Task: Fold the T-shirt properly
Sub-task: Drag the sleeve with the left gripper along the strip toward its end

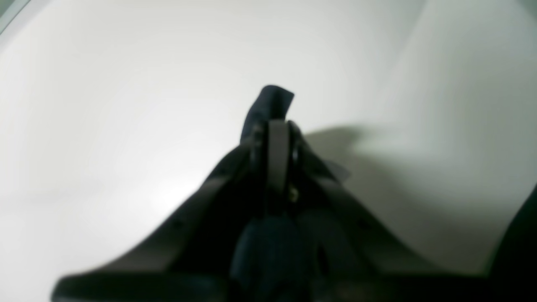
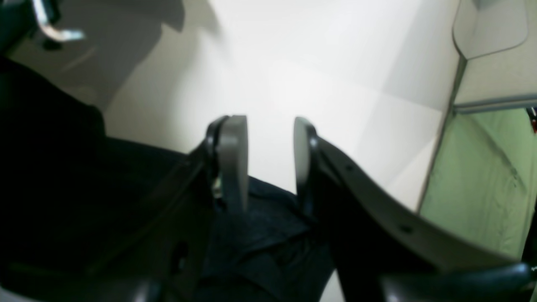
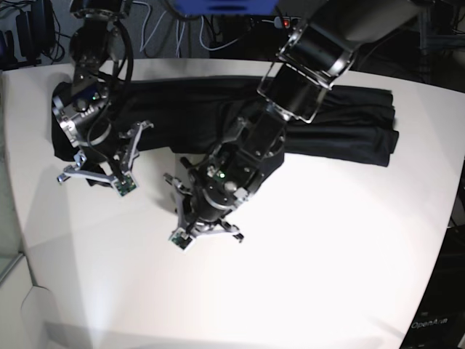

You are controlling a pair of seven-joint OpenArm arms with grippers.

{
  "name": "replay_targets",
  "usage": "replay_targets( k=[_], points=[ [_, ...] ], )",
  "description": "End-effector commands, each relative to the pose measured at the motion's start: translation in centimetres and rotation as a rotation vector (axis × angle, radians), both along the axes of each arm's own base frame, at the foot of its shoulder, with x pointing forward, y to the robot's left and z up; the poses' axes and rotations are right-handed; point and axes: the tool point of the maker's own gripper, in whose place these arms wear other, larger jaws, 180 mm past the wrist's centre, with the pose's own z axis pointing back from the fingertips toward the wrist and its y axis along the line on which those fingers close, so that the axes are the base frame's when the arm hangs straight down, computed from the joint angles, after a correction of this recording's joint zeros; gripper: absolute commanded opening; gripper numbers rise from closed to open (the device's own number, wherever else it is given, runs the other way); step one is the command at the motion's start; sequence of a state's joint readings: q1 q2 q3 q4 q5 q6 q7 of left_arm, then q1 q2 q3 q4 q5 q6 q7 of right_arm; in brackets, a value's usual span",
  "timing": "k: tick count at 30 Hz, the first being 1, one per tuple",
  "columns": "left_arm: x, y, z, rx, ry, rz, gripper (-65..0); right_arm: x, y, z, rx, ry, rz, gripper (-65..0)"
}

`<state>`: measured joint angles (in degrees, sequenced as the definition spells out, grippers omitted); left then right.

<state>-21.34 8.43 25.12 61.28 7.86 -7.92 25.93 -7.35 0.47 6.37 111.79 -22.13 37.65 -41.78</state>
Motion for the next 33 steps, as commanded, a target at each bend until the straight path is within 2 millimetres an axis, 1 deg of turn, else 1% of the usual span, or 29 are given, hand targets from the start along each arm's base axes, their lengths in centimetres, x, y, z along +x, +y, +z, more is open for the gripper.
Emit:
replay_targets(
  k=[1,2,4,7,8,10,12,16,17,18,23,26,29,30,31,33],
  points=[
    [1.1,-0.4,2.4,-0.029,-0.047,0.009,-65.0,0.6,0.0,1.1,0.001,-0.042,0.008,-45.0],
    [1.3,-0.1,2.7,-0.036,-0.044,0.022,-65.0,0.7,0.0,1.1,0.001,-0.044,0.008,-45.0],
    [0.7,0.4,2.7,-0.051,-0.035,0.042,-65.0,0.7,0.1,1.2,0.003,-0.045,0.009,-45.0],
    [0.1,0.7,4.4,-0.088,-0.057,0.061,-65.0,0.7,0.1,1.2,0.006,-0.045,0.01,-45.0],
    [-0.5,0.7,4.6,-0.096,-0.053,0.063,-65.0,0.7,0.1,1.2,0.006,-0.045,0.01,-45.0],
    [-1.2,1.4,5.0,-0.097,-0.059,0.07,-65.0,0.9,0.1,1.4,0.007,-0.054,0.012,-45.1],
    [-2.6,2.2,5.1,-0.102,-0.063,0.077,-65.0,1.2,0.2,1.7,0.009,-0.065,0.014,-45.2],
    [-5.0,3.9,5.9,-0.114,-0.096,0.087,-65.0,1.3,0.2,1.8,0.008,-0.069,0.013,-45.1],
    [-5.5,4.5,5.9,-0.111,-0.1,0.091,-65.0,1.3,0.2,1.8,0.008,-0.069,0.013,-45.1],
    [-5.9,5.6,5.7,-0.1,-0.093,0.111,-65.0,1.3,0.2,1.8,0.008,-0.069,0.013,-45.1],
    [-6.7,10.6,7.2,-0.122,-0.122,0.234,-65.0,1.3,0.2,1.8,0.01,-0.069,0.016,-45.2],
    [-7.7,13.3,7.4,-0.103,-0.134,0.282,-65.0,1.3,0.2,1.8,0.01,-0.069,0.016,-45.1],
    [-9.1,14.9,7.1,-0.085,-0.128,0.306,-65.0,1.3,0.2,1.8,0.01,-0.068,0.015,-45.1],
    [-9.8,15.5,6.9,-0.081,-0.124,0.316,-65.0,1.3,0.5,1.8,0.011,-0.068,0.023,-45.1],
    [-10.5,15.8,6.5,-0.079,-0.11,0.325,-65.0,1.4,0.7,1.8,0.012,-0.068,0.029,-45.1],
    [-11.6,16.4,6.3,-0.079,-0.098,0.342,-65.0,1.4,1.0,1.8,0.013,-0.068,0.037,-45.1]
  ],
)
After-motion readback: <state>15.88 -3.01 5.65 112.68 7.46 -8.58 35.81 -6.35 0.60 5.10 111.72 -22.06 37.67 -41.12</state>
